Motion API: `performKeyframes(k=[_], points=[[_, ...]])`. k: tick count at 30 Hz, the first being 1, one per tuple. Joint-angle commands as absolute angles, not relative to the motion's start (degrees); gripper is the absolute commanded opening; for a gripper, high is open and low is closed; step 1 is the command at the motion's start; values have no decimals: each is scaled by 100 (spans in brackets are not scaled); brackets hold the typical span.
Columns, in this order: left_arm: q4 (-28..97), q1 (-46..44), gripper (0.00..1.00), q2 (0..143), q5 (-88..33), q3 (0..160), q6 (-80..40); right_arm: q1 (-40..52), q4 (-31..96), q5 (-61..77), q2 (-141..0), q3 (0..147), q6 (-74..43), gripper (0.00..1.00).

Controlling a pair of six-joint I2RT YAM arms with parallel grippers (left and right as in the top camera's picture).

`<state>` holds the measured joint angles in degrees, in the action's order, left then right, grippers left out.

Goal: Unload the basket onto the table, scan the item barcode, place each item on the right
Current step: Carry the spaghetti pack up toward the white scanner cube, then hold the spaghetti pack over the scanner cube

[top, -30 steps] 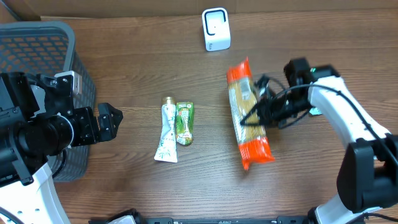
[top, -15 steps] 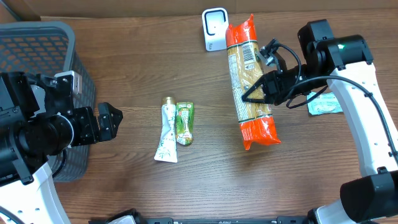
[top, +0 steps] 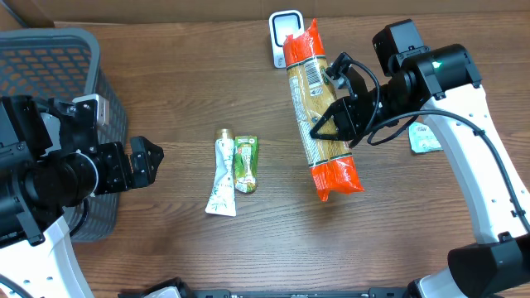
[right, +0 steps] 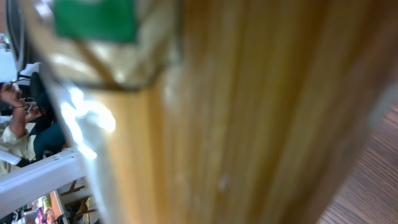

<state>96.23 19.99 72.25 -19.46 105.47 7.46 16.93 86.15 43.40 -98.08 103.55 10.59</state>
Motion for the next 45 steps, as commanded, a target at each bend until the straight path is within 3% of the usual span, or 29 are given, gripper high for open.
performKeyframes(k=[1,7,12,17,23,26,28,30,32,38,45], points=[[9616,2027,100,7238,-1946,10543,790,1715,8536,4589,-9574,10659,1048,4],[9616,2027,100,7238,-1949,10543,790,1715,8366,4512,-9574,10661,834,4],[9616,2027,100,7238,-1946,10543,790,1791,8025,2888,-9671,11463,-405,3],[9616,2027,100,7238,-1946,10543,790,2193,8066,255,-10228,12798,-1015,3],[9616,2027,100,7238,-1946,10543,790,2823,7343,-4169,-11367,12960,-1201,4],[9616,2027,100,7238,-1946,10543,788,2915,6453,-5404,-12044,12960,-187,4],[9614,2027,100,7238,-1946,10543,790,2915,5878,-5441,-12462,12960,1149,4],[9616,2027,100,7238,-1946,10543,790,2897,4646,-5487,-13181,12960,3328,4],[9616,2027,100,7238,-1946,10543,790,2886,3745,-5669,-13550,12960,4235,4],[9616,2027,100,7238,-1946,10543,790,2880,1365,-5843,-14339,12956,5572,4],[9616,2027,100,7238,-1946,10543,790,2755,1243,-5872,-14656,12857,6097,4]])
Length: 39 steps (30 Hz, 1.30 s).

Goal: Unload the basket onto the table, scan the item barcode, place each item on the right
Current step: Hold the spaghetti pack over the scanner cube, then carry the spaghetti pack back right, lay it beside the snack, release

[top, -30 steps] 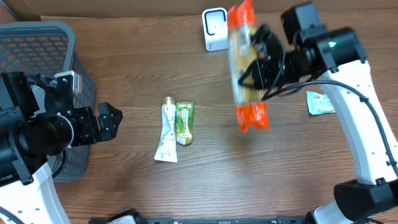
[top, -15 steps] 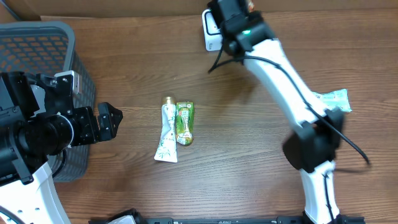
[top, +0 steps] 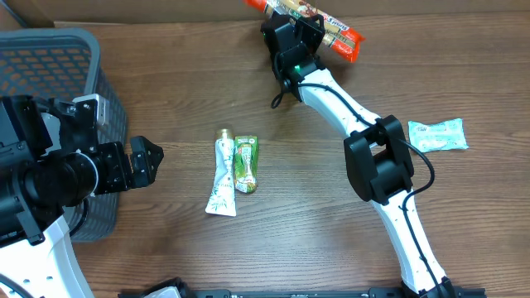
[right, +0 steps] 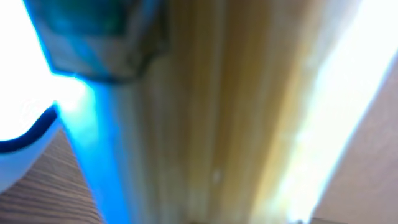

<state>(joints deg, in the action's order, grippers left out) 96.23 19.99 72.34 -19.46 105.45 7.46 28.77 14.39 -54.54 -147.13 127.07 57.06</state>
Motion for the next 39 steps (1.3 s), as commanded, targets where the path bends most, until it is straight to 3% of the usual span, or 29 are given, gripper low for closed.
performKeyframes(k=[1,28,39], points=[[9616,2027,100,7238,-1946,10543,790,2724,1216,-5874,-14669,12860,6101,4],[9616,2027,100,7238,-1946,10543,790,2733,1162,-5802,-14623,12860,5660,4],[9616,2027,100,7238,-1946,10543,790,2604,3347,-4615,-13404,12864,3883,4]])
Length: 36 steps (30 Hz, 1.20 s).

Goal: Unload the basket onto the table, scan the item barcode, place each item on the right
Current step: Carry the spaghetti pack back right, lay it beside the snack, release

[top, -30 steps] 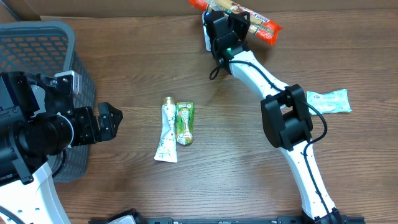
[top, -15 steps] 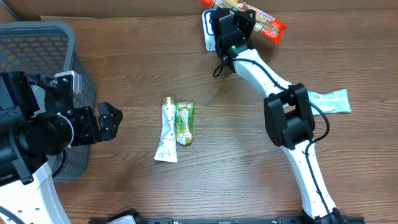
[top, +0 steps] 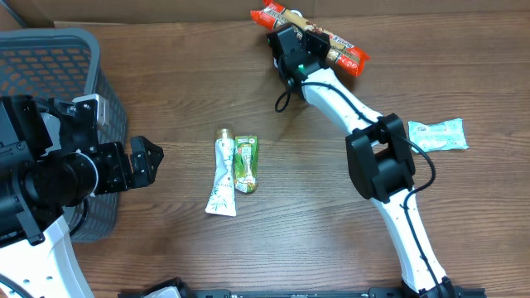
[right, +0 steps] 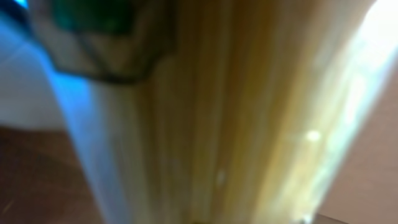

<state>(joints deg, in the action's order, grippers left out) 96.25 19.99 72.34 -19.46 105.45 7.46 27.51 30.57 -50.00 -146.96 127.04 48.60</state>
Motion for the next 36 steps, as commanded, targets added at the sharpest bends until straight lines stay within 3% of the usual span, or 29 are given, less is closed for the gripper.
performKeyframes(k=[1,6,13,19,31,36], points=[[9616,2027,100,7238,-1946,10543,790,2576,3559,-4462,-13229,12866,3675,4],[9616,2027,100,7238,-1949,10543,790,2462,5153,-2974,-12040,12870,1990,4],[9616,2027,100,7238,-1946,10543,790,1575,7376,-366,-10672,12870,-1474,4],[9616,2027,100,7238,-1946,10543,790,189,8672,932,-10665,12481,-1697,4],[9616,2027,100,7238,-1946,10543,790,-1396,6816,2268,-10665,8842,-1476,4],[9616,2027,100,7238,-1946,10543,790,-1942,6254,2532,-10665,7985,-1455,4]])
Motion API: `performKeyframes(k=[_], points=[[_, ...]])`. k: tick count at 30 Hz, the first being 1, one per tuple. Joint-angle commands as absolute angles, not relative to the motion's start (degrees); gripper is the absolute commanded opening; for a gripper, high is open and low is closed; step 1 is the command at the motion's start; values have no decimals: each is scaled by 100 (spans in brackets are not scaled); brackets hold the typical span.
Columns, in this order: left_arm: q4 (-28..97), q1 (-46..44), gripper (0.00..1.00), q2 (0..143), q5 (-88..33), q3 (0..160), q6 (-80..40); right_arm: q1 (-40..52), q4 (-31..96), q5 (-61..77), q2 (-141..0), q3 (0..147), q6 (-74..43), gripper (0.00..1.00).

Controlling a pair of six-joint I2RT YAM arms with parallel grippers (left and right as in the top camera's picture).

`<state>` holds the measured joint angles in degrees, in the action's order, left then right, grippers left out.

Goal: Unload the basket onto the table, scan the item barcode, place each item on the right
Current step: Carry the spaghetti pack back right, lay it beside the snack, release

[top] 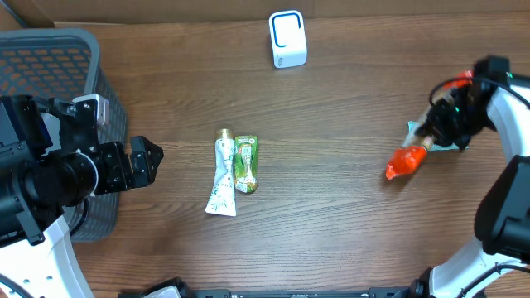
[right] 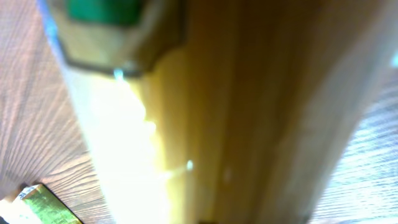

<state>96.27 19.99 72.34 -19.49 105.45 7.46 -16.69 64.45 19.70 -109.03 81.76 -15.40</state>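
Observation:
A white scanner (top: 287, 39) with a blue outline stands at the far edge of the table. My right gripper (top: 441, 131) is at the table's right side, shut on a long pack of spaghetti. From overhead only the pack's orange end (top: 403, 163) shows, pointing down and to the left, close to the wood. In the right wrist view the yellow pack (right: 249, 112) fills the picture and hides the fingers. Beside the basket, my left gripper (top: 147, 161) is open and holds nothing.
A grey basket (top: 58, 58) stands at the far left. A white tube (top: 222, 175) and a green tube (top: 245, 164) lie side by side mid-table. A white-green packet (top: 424, 139) lies partly under the right gripper.
My right gripper was at the table's far edge with the spaghetti pack over the scanner. It is now at the right side with the pack tilted down, and the scanner is uncovered. The left arm is unchanged.
My right gripper first held the spaghetti pack lengthwise just in front of the scanner. At the following two moments it held the pack at the far edge, over the scanner and hiding it. Now the pack is at the table's right side, still gripped.

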Motion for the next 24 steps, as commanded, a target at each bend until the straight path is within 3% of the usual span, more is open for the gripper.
performKeyframes(k=[1,6,8,11,17,19,24], points=[[9616,2027,100,7238,-1946,10543,790,-2056,6206,2563,-10665,7885,-1455,4],[9616,2027,100,7238,-1946,10543,790,-2327,6222,2565,-10663,7806,-1455,30],[9616,2027,100,7238,-1946,10543,790,-2340,6224,2561,-10663,7806,-1452,58],[9616,2027,100,7238,-1946,10543,790,-2340,6235,2585,-10663,7841,-1455,82],[9616,2027,99,7238,-1946,10543,790,-2338,6938,3339,-10591,8630,-987,89],[9616,2027,100,7238,-1946,10543,790,-2311,7279,3505,-10490,9048,-854,83],[9616,2027,100,7238,-1946,10543,790,-2097,7671,3594,-9994,9623,-698,84]])
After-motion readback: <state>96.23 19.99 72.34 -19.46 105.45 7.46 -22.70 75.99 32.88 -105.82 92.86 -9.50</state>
